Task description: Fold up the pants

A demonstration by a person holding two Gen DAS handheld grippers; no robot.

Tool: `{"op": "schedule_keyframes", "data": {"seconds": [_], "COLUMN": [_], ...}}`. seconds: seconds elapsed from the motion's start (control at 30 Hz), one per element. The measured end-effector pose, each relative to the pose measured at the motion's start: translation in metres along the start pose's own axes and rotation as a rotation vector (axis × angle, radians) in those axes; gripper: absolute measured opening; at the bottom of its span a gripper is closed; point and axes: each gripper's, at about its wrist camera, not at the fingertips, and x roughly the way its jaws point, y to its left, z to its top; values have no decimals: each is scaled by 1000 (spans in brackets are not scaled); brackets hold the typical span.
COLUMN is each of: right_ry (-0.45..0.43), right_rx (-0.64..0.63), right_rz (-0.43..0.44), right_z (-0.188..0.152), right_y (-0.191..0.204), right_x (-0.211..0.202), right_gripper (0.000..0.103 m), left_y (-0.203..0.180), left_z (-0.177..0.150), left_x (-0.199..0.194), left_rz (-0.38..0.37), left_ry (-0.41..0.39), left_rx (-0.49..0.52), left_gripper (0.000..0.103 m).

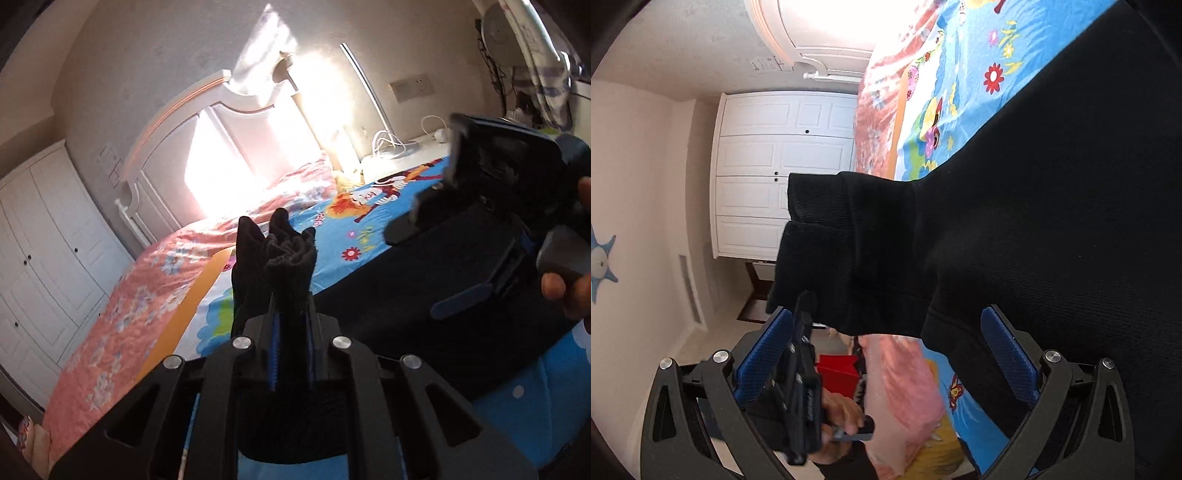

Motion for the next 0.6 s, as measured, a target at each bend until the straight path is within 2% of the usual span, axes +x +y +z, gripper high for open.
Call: {"op": "schedule_keyframes", "data": {"seconds": [0.1,0.17,0.43,0.53,0.57,0.6], "right_ry": [-1,11,25,29,31,37], "right_rx": [20,0,-60,-70,-73,-80], "right_rz": [43,37,-68,-110,-122,-133], "right_z": [4,4,5,7,7,5], "right_y": [-8,-5,8,8,8,8], "right_x": [0,3,19,24,25,25], "right_gripper": [98,98,98,98,96,86], "left_y": [-50,-66,-65,-68,-71,-73], "left_z": [-12,-21,-21,-21,-22,-23], "left_x": [8,12,6,7,6,5], "left_rz": [-32,-18,32,25,27,27], "left_ry": [31,35,-16,-28,-34,-43], "left_rx": [115,159,170,179,190,199], "left_gripper": [11,11,11,11,11,11]}}
